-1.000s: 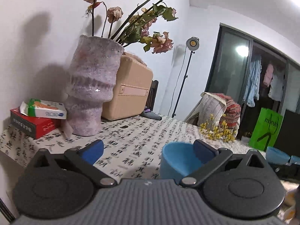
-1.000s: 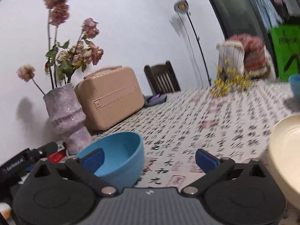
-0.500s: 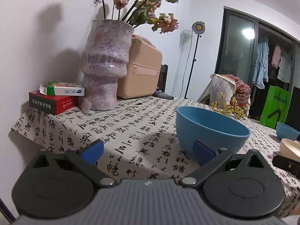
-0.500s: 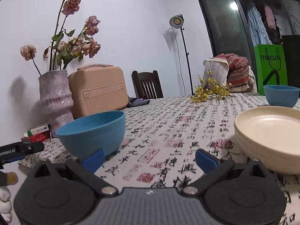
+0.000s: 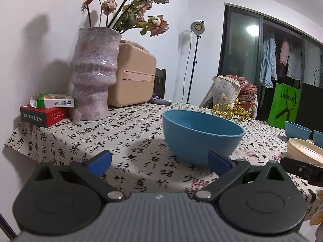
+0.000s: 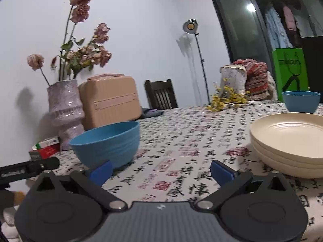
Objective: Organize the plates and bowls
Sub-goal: 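Withdraw both grippers back past the stack of cream plates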
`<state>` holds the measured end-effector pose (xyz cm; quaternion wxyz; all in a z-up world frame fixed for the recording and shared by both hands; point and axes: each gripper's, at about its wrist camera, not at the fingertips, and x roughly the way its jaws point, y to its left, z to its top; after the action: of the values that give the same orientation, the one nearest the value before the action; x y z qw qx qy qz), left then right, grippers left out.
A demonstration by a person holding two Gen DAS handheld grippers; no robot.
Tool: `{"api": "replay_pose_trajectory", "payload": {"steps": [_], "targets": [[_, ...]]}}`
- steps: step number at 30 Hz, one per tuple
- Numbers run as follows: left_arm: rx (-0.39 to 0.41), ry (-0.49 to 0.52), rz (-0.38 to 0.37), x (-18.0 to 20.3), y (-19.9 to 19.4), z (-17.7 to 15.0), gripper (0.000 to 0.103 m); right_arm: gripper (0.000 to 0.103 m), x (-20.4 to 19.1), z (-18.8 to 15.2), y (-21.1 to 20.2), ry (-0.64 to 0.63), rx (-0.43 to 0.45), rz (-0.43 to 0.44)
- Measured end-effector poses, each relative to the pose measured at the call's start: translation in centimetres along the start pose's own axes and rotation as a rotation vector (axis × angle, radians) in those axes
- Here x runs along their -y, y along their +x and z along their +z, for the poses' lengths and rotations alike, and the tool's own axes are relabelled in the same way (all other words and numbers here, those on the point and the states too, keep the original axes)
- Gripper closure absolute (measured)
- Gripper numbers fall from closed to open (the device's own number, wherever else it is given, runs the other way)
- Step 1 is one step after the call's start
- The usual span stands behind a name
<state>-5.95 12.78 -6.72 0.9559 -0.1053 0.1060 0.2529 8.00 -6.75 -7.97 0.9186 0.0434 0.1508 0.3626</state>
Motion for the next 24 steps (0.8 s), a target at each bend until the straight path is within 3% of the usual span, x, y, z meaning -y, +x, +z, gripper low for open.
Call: {"api": "replay_pose_trajectory", "payload": {"steps": [10, 24], "targets": [[0.000, 0.031, -0.079, 2.1, -0.2, -0.3, 0.000, 0.000, 0.5, -0.4, -2.0, -0.001, 0.004, -0.040], [0.034, 0.087, -0.304, 6.4, 0.4, -0.5, 0.000, 0.000, 2.2, -0.2, -5.4, -0.020, 0.064, -0.165]]}}
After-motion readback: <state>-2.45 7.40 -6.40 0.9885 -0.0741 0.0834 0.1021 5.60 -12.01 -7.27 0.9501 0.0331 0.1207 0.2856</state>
